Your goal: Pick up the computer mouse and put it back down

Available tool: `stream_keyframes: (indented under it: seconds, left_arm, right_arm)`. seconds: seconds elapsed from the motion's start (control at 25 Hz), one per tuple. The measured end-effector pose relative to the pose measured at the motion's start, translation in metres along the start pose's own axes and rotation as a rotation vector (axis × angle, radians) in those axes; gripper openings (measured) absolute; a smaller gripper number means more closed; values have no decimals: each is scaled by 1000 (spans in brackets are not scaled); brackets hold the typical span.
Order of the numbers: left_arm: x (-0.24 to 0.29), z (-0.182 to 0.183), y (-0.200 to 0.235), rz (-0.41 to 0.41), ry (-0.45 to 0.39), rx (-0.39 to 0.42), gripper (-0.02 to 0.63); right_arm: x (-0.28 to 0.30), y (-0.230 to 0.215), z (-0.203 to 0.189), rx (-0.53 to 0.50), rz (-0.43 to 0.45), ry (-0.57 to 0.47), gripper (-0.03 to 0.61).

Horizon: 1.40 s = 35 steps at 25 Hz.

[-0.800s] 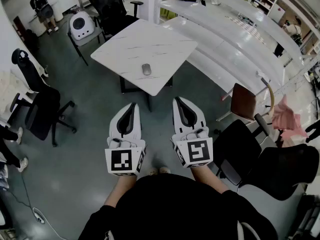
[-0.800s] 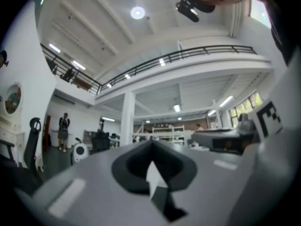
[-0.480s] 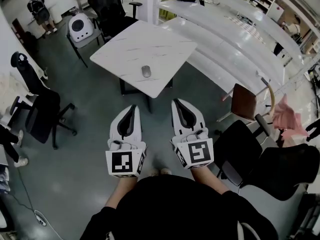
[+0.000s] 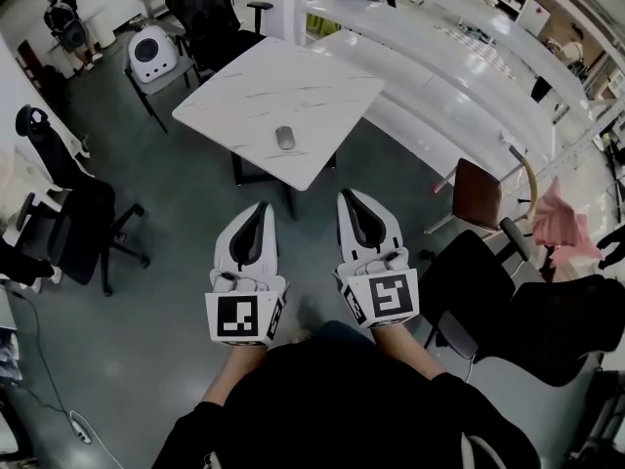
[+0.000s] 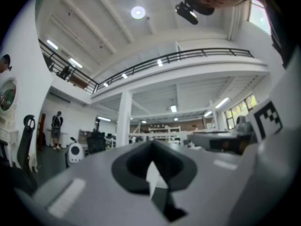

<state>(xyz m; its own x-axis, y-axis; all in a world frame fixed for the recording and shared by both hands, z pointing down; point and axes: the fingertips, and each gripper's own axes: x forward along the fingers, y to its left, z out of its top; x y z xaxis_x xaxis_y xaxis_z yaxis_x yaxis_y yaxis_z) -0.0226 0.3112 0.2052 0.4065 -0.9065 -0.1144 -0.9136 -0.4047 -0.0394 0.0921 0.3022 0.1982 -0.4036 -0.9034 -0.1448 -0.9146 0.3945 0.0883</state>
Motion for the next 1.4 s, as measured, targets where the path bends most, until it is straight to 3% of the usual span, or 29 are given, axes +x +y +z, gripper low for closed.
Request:
stream_keyframes:
  seconds: [0.68,1.4]
  left_arm:
    - [40,-29,28,-9,-7,-20,7]
    - [232,-54,113,46,-40,-13,7]
  right_arm:
    - [50,-12,-28,-9,6,-12,21]
    - [251,-92,-75,-51,85,14,21]
